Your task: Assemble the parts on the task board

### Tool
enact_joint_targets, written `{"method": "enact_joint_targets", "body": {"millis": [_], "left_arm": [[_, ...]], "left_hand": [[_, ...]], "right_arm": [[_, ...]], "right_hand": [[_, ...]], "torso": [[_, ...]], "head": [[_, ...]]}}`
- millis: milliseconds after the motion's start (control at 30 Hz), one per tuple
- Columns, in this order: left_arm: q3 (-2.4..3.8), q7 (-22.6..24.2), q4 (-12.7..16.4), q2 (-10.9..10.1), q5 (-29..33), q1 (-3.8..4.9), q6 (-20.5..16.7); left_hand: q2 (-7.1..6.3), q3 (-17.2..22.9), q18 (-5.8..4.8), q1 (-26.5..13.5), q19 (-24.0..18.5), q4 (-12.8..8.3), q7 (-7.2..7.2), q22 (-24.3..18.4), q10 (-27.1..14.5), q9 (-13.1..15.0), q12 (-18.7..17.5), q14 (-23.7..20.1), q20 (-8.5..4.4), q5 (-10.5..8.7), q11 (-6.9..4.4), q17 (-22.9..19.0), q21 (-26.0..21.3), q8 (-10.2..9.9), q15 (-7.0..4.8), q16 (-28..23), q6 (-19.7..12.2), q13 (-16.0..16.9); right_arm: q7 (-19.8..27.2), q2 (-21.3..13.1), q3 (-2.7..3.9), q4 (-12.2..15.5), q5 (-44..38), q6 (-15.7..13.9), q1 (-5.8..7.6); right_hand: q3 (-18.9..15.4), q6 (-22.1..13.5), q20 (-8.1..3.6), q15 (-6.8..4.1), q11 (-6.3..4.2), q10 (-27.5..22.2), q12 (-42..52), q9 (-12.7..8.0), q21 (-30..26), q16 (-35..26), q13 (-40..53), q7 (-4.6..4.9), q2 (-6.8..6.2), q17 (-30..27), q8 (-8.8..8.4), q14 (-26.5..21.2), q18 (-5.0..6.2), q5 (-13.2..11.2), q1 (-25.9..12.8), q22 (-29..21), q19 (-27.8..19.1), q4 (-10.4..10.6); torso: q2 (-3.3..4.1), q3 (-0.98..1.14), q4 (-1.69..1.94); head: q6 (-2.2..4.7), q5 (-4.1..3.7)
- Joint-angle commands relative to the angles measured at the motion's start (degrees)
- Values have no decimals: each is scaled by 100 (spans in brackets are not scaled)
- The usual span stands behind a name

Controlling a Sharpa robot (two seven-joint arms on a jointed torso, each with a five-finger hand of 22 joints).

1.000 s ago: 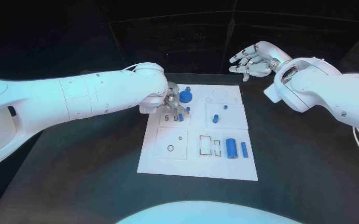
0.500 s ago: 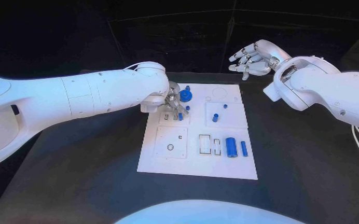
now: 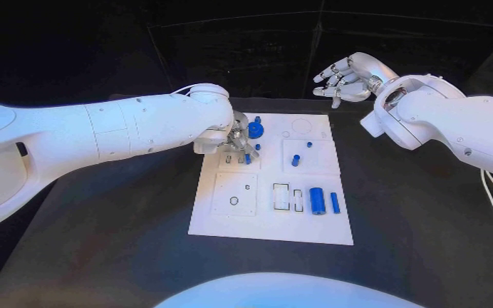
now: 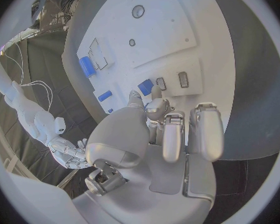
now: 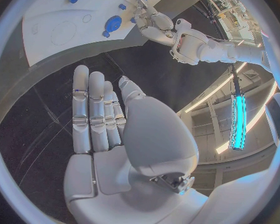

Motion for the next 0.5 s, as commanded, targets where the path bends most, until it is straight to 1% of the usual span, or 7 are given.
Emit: {"method": "enact_joint_targets", "body": {"millis": [33, 200, 267, 400, 500], "left_arm": [[1, -50, 13, 9, 30, 9, 138], [1, -48, 14, 9, 33, 9, 125], [1, -46, 15, 11, 34, 9, 111], [1, -45, 20, 11, 34, 9, 87], [1, -44, 22, 9, 35, 9, 79]], "left_hand": [[-5, 4, -10, 71, 38, -33, 3, -5, -36, 7, -20, 606, -20, -15, -10, 1509, -34, 27, -27, 18, -31, -5], [-6, 8, -9, 78, 36, -41, 4, -11, -36, 9, -20, 606, -20, -15, -10, 1509, -37, 27, -27, 18, -32, -5], [-7, 10, -6, 81, 30, -45, 4, -28, -40, 9, -25, 606, -20, -15, -9, 1509, -47, 27, -27, 18, -33, -12], [-14, 14, -2, 88, 23, -56, 5, -48, -44, 11, -29, 606, -19, -15, -9, 1509, -58, 27, -27, 18, -37, -17], [-18, 19, -1, 98, 21, -68, 6, -54, -47, 14, -32, 606, -19, -16, -8, 1509, -62, 27, -26, 18, -40, -21]], "right_arm": [[12, 12, 4, -4, 10, 41, 15], [16, 27, 4, -23, 10, 49, 15], [28, 39, 4, -39, 10, 37, 15], [40, 61, 3, -65, 10, 32, 14], [43, 70, 3, -77, 10, 36, 14]], "right_hand": [[4, -39, 5, 8, 17, -40, 34, 0, -27, -40, -9, 16, 9, 6, 39, 30, 32, 39, 57, -8, 50, 31], [11, -40, 4, 8, 18, -45, 37, 0, -42, -52, -19, 17, 7, 10, 44, 32, 32, 48, 68, -18, 59, 30], [15, -40, 3, 7, 18, -46, 39, 0, -49, -57, -23, 17, 8, 12, 46, 34, 32, 56, 73, -22, 64, 30], [54, -46, -4, 4, 17, -55, 62, 0, -115, -109, -75, 21, -6, 40, 67, 60, 30, 246, 110, -65, 120, 41], [71, -50, -7, 2, 17, -60, 70, -1, -139, -130, -95, 21, -15, 52, 74, 68, 30, 306, 125, -81, 140, 44]], "torso": [[0, 0, -4], [0, 0, -1], [1, 0, 0], [1, 0, -3], [1, 3, -3]], "head": [[-1, 5], [-5, 5], [-17, 0], [-16, 3], [-19, 2]]}}
